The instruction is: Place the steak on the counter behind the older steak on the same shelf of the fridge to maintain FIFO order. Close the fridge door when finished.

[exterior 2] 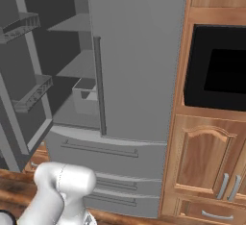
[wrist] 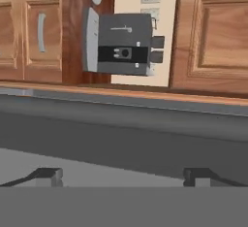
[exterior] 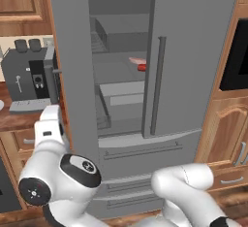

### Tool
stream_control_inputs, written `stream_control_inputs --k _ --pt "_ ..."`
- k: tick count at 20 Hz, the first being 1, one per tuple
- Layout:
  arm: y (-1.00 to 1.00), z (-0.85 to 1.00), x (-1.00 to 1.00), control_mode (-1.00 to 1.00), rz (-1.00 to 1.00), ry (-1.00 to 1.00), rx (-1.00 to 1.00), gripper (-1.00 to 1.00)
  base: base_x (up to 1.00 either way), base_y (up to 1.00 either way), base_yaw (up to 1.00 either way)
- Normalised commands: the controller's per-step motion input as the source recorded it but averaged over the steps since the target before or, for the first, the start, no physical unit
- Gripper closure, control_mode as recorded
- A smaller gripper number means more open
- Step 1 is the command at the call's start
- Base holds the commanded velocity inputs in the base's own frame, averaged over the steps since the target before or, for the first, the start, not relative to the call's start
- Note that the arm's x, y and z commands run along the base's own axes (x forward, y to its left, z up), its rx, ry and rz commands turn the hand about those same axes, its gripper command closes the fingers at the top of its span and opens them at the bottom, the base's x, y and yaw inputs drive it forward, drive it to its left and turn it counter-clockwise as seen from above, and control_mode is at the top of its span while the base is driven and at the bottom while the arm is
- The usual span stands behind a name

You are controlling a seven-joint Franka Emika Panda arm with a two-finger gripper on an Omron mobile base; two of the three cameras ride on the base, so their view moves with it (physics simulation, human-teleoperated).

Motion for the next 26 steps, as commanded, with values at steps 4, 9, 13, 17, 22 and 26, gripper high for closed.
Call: stream_control_inputs --k 4,9,13,17,22,26 --pt "0.75 -0.22 0.69 -1.0 -0.1 0.0 -0.07 -1.0 0.0 0.0 0.0" --pt "0.73 -0.1 0.35 -1.0 -0.14 0.0 -0.05 -1.0 0.0 0.0 0.0" --pt "0.12 -0.01 0.39 -1.0 -0.13 0.0 0.0 -1.0 0.0 0.0 0.0" --pt "-0.27 0.0 0.48 -1.0 -0.11 0.0 0.0 -1.0 0.0 0.0 0.0" --pt "-0.84 0.0 0.2 -1.0 -0.02 0.0 0.05 -1.0 0.0 0.0 0.0" --pt "-0.97 0.0 0.06 -1.0 0.0 0.0 0.09 -1.0 0.0 0.0 0.0"
